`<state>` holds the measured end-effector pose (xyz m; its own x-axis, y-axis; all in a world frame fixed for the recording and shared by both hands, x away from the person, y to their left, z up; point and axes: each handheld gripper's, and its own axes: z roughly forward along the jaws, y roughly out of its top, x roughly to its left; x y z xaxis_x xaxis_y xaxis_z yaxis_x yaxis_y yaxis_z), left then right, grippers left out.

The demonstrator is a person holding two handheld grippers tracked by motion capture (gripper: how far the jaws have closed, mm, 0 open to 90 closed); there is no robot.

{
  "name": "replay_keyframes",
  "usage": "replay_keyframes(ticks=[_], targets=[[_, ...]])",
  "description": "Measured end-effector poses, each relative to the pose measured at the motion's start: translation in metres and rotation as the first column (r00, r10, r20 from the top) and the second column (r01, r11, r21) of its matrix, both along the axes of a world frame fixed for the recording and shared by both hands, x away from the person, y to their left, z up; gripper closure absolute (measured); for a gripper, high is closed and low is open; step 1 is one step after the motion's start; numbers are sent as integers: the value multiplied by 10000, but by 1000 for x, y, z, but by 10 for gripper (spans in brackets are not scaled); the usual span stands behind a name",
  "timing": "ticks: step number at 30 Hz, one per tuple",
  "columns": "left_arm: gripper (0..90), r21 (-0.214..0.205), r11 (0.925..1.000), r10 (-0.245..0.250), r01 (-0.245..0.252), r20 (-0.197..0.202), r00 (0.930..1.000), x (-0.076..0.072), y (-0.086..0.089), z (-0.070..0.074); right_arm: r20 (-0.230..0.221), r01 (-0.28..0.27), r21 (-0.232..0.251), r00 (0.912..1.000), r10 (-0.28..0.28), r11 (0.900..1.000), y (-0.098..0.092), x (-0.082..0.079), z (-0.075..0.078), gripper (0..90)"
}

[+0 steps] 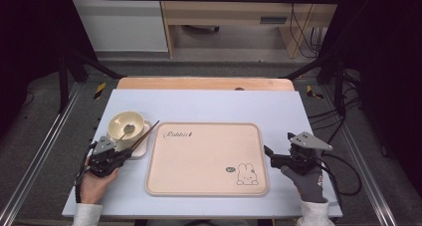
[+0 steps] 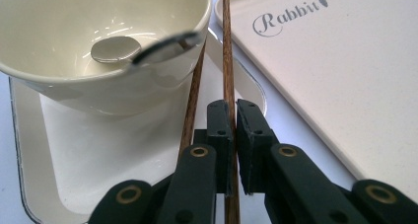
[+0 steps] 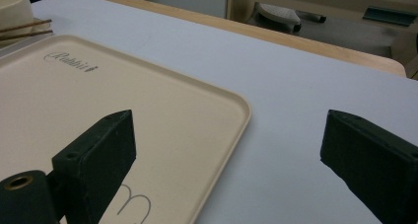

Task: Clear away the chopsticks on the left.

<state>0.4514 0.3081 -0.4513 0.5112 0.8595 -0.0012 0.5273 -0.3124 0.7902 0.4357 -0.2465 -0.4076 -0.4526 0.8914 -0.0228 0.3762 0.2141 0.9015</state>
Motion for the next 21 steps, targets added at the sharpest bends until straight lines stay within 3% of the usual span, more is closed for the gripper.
replay_keyframes(ticks=[21], targets=[[850,-10,9998,189,-189,561,9982,-28,-27,19,57,85,68,9999,-85,9999,-3,-1,2,37]])
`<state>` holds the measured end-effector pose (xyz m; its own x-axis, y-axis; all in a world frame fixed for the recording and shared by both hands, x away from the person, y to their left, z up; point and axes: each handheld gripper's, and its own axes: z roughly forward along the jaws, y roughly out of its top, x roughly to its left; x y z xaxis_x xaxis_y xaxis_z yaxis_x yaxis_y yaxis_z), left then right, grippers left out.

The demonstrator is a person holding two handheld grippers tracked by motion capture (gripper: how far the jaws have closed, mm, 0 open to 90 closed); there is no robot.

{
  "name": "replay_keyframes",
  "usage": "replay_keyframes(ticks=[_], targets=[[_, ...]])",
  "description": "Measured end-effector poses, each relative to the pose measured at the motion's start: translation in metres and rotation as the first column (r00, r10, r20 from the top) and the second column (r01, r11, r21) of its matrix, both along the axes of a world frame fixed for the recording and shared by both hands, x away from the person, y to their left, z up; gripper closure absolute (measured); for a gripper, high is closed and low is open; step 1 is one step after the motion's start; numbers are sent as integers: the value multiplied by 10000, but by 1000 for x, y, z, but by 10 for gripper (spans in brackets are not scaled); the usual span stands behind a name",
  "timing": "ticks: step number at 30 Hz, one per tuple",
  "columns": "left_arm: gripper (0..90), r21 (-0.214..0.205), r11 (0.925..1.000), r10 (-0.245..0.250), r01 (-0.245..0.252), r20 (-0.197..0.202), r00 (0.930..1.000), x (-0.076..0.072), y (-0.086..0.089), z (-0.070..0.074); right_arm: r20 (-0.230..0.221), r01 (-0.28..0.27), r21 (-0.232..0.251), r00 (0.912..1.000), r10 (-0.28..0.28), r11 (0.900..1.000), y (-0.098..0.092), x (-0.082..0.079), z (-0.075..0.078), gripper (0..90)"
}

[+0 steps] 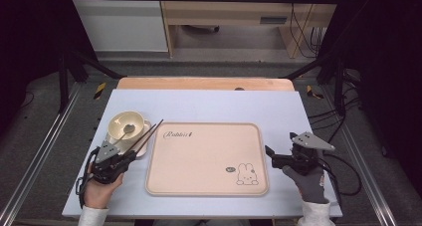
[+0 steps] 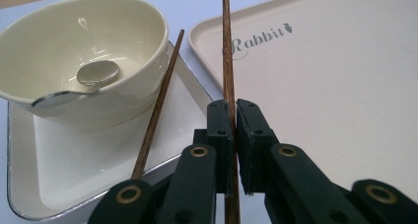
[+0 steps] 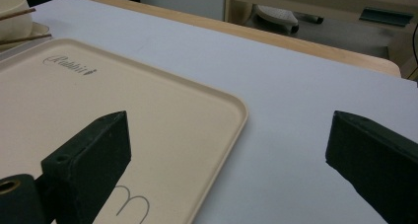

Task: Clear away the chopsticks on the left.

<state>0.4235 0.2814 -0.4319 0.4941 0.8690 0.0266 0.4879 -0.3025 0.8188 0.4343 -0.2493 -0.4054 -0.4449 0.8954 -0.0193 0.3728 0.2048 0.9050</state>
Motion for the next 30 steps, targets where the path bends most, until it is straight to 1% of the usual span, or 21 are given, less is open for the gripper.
replay_keyframes(ticks=[4,10,11,15,20,21,23,26,28,30], targets=[[850,77,9999,128,-128,49,9999,-2,-5,1,-12,17,59,10000,-17,10000,0,0,0,37],[850,-108,9993,356,-353,241,9991,-7,-14,4,-11,51,43,10000,-51,10000,-1,0,0,37],[850,-86,9993,359,-357,254,9990,-8,-16,5,-14,52,65,10000,-52,10000,-1,0,0,37],[850,-249,9985,505,-497,309,9982,-11,-23,8,-86,73,-7,9999,-74,10000,0,0,-1,37],[850,-247,9978,625,-617,299,9976,-13,-31,8,-98,54,14,9999,-54,10000,1,0,-1,38],[850,-380,9968,723,-707,419,9965,-15,-33,8,-111,56,10,9999,-56,10000,1,0,-1,38],[849,-374,9958,850,-833,468,9953,-16,-35,9,-93,62,-23,9999,-62,10000,0,0,-1,38],[850,-381,9942,1019,-1003,448,9938,-18,-38,10,-92,102,24,9999,-102,9999,0,-1,0,38],[850,-465,9925,1153,-1135,389,9926,-18,-41,11,-90,113,47,9999,-113,9999,-1,-1,-1,38],[850,-374,9908,1315,-1299,435,9904,-19,-45,12,-117,135,-8,9998,-135,9999,-1,-1,-1,38]])
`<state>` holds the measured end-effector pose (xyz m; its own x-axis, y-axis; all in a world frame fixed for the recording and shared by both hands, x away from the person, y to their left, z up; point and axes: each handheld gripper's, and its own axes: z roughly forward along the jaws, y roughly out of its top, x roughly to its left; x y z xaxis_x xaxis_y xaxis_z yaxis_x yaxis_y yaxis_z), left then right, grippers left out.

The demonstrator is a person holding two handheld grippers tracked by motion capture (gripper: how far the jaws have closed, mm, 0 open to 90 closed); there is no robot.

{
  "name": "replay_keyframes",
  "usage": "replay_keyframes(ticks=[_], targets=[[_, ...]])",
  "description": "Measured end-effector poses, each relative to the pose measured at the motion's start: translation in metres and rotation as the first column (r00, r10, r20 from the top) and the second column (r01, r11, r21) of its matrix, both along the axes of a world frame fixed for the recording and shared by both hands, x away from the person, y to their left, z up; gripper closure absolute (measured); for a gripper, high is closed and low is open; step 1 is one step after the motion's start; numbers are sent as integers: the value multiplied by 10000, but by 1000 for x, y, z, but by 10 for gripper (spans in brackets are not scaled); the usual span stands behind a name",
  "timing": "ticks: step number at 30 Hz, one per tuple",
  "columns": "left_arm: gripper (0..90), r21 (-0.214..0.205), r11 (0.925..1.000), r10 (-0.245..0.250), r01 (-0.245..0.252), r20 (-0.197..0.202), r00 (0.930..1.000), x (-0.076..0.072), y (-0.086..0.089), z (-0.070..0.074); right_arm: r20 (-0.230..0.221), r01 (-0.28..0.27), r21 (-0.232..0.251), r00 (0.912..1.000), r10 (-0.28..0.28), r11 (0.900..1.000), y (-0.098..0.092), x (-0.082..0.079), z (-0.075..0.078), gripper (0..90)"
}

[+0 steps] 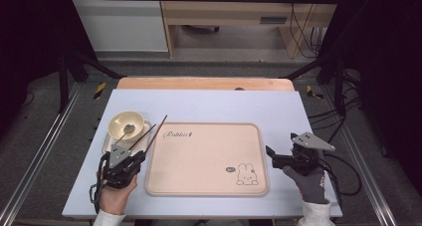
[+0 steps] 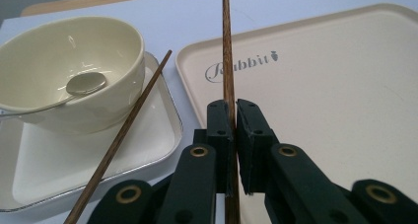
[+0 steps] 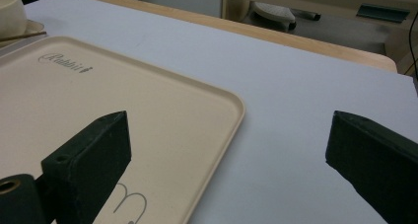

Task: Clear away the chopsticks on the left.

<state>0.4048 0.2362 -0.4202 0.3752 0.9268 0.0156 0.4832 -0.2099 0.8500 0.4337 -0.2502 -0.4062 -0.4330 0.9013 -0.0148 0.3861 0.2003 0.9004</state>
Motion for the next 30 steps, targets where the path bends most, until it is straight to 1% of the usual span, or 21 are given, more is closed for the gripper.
replay_keyframes(ticks=[2,3,4,5,7,10,12,14,15,20,21,24,26,28,30], targets=[[850,-91,9999,105,-105,10,9999,0,-4,1,15,-28,19,10000,28,10000,0,0,0,38],[850,55,9998,198,-198,10,9998,-1,-6,1,24,-43,37,10000,43,10000,0,-1,0,38],[850,63,9994,341,-341,42,9994,-1,-8,2,62,-56,38,10000,56,10000,0,-1,0,38],[850,-115,9991,405,-404,54,9992,-2,-9,3,70,-74,82,9999,74,9999,0,-1,1,38],[850,-123,9985,537,-536,79,9985,-3,-13,5,91,-73,150,9999,72,9999,-1,-2,2,38],[850,-430,9961,775,-768,139,9969,-4,-18,5,148,-70,181,9999,67,9998,-2,-2,2,39],[850,-770,9924,972,-958,143,9952,-4,-20,5,153,-71,219,9999,67,9997,-2,-3,3,39],[850,-925,9888,1185,-1169,121,9929,-4,-23,3,165,-68,218,9998,64,9997,-2,-2,3,38],[850,-1072,9867,1239,-1223,87,9923,-4,-24,1,156,-73,222,9999,69,9997,-2,-2,2,39],[850,-1347,9776,1631,-1617,-6,9866,-3,-35,-8,147,-79,199,9999,76,9998,-1,-2,2,39],[850,-1543,9720,1790,-1774,-31,9838,-3,-38,-11,153,-86,197,9998,83,9998,-1,-1,2,39],[850,-1784,9632,2018,-2011,-146,9793,-4,-41,-18,159,-97,200,9998,94,9998,-1,-2,2,39],[850,-1804,9603,2124,-2126,-207,9770,-4,-42,-22,156,-105,191,9998,102,9998,-1,-2,2,39],[849,-1743,9591,2222,-2230,-242,9747,-3,-44,-25,178,-105,199,9998,101,9997,-1,-2,2,40],[849,-1701,9566,2362,-2365,-221,9715,-2,-44,-27,151,-106,191,9998,104,9998,-1,-2,2,39]])
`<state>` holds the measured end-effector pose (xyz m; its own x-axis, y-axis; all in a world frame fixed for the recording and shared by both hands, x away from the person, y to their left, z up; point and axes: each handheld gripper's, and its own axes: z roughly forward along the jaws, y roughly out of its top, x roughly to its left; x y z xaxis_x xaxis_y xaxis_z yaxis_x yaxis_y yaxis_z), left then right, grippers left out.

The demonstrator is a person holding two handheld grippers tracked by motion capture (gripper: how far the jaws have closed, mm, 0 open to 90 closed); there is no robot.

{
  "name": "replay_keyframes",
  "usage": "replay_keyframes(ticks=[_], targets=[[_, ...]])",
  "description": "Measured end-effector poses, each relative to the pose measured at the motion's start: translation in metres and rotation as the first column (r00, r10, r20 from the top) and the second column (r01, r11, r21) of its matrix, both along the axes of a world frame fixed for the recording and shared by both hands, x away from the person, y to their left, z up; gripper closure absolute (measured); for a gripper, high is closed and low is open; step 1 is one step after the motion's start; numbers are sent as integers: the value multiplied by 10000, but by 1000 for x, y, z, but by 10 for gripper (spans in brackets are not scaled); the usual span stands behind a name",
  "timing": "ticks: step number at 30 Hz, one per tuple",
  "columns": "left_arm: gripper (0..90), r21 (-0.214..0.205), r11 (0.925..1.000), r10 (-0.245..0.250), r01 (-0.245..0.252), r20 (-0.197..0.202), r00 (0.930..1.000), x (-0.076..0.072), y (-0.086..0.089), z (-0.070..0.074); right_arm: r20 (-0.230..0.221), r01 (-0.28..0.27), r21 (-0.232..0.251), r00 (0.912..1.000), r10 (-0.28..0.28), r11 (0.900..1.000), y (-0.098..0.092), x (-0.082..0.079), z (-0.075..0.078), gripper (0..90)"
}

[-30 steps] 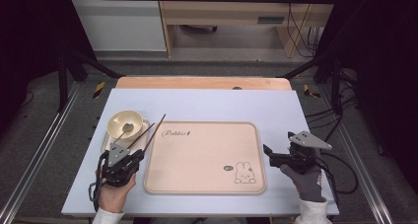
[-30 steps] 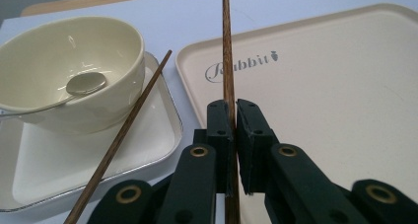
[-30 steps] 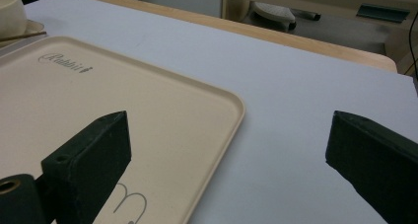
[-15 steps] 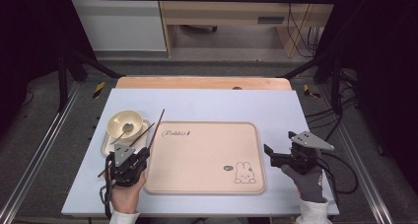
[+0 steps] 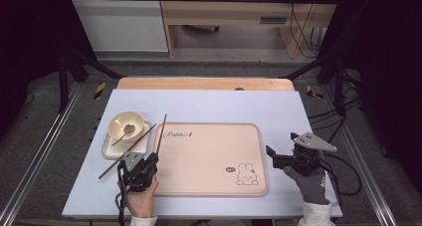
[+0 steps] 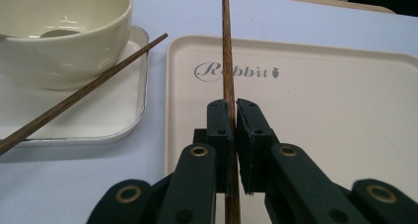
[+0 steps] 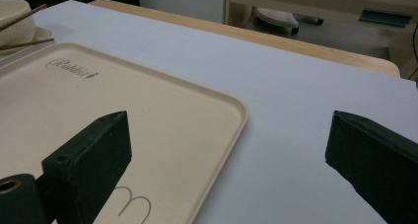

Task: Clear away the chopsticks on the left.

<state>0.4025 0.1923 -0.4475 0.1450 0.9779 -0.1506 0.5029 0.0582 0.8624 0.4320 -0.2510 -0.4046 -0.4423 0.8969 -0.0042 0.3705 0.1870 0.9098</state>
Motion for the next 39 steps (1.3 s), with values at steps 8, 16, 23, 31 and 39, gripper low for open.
replay_keyframes(ticks=[8,16,23,31,39], targets=[[850,-64,9996,273,-275,-314,9991,5,1,-13,-45,-25,-53,10000,25,10000,2,1,-1,41],[850,144,9990,429,-419,-770,9961,10,-2,-23,-33,-15,-81,10000,15,10000,2,1,-1,41],[850,328,9986,454,-418,-1159,9922,16,-2,-31,-39,-9,-58,10000,8,10000,3,1,-2,43],[850,596,9972,538,-461,-1353,9893,22,-7,-36,-49,-27,-66,10000,27,10000,3,1,-2,43],[843,632,9970,528,-441,-1438,9882,23,-7,-36,-40,-42,-55,10000,42,10000,3,1,-2,43]])
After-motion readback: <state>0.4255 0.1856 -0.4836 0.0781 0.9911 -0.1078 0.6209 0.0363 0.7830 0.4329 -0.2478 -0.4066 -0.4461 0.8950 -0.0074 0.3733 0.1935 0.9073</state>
